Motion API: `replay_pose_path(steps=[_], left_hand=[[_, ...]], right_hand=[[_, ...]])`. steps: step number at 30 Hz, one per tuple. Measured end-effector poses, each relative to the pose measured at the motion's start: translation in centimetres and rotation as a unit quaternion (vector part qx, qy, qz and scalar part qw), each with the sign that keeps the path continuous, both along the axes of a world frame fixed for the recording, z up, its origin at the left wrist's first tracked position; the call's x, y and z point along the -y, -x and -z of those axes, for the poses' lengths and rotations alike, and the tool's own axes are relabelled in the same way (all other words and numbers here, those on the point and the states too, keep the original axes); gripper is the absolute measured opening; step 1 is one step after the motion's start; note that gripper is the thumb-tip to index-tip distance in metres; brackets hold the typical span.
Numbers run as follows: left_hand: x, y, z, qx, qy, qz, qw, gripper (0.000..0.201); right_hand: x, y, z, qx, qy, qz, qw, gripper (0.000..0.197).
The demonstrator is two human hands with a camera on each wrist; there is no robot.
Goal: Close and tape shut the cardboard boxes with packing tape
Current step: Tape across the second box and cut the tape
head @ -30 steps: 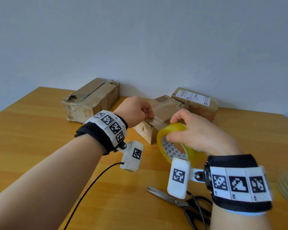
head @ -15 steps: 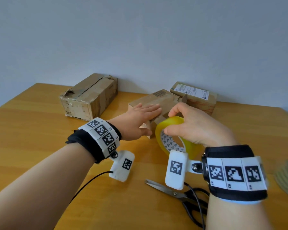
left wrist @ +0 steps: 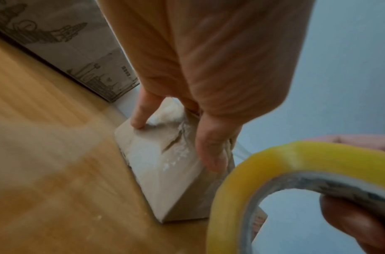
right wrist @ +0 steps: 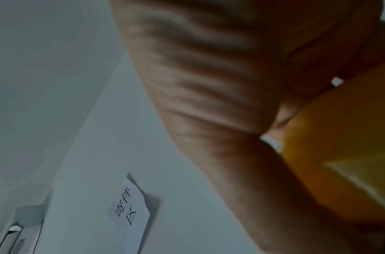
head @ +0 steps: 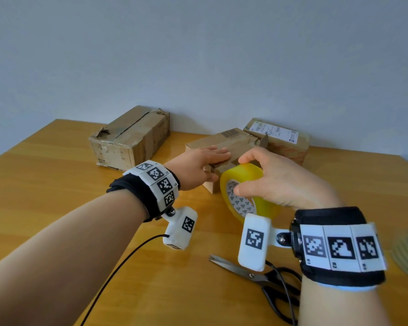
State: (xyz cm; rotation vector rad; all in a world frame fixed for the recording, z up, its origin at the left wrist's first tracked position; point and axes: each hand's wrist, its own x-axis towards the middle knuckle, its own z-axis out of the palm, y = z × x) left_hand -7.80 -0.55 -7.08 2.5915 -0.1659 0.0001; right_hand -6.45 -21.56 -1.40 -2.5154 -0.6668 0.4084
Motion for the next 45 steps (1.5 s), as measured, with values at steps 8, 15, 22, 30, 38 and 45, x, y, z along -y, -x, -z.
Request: replay_pose_path(steps=[8,15,22,30,38,45], left_hand=[[-1.6,0.2,-2.1,0.016,0.148,-0.057,0.987,0.053],[-2.3,0.6,-2.8,-0.015,0.262,-0.074,0.962,0.043],[-1.7,1.1,-1.9,-0.078,0.433,-0.054,0.897,0.034],[-1.1,1.4,-2.2,-0.099,0.310,-0.024,0.945,0.078],[0.4,0.6,-0.8,0.038,0.236,-0.106,0.965,0.076],[0.2,0.4,-0.6,0.055,0.227,-0.113,0.966,0.058]], right_hand=[[-0.2,0.6,-0.8,0.052,-0.133,-0.009,0.990,0.077],[-0.1,1.1,-1.3,0.097,-0.208,-0.028,0.973,0.085],[-0.5,1.3,-1.5,0.118,-0.403,-0.039,0.907,0.067],[-1.3,-0.1,0.1,0.118,-0.366,-0.014,0.923,0.059],[-2.0,0.0,0.3,0.132,-0.384,-0.003,0.914,0.058],[-1.6,0.4,-0.3,0.139,-0.388,0.017,0.911,0.051]])
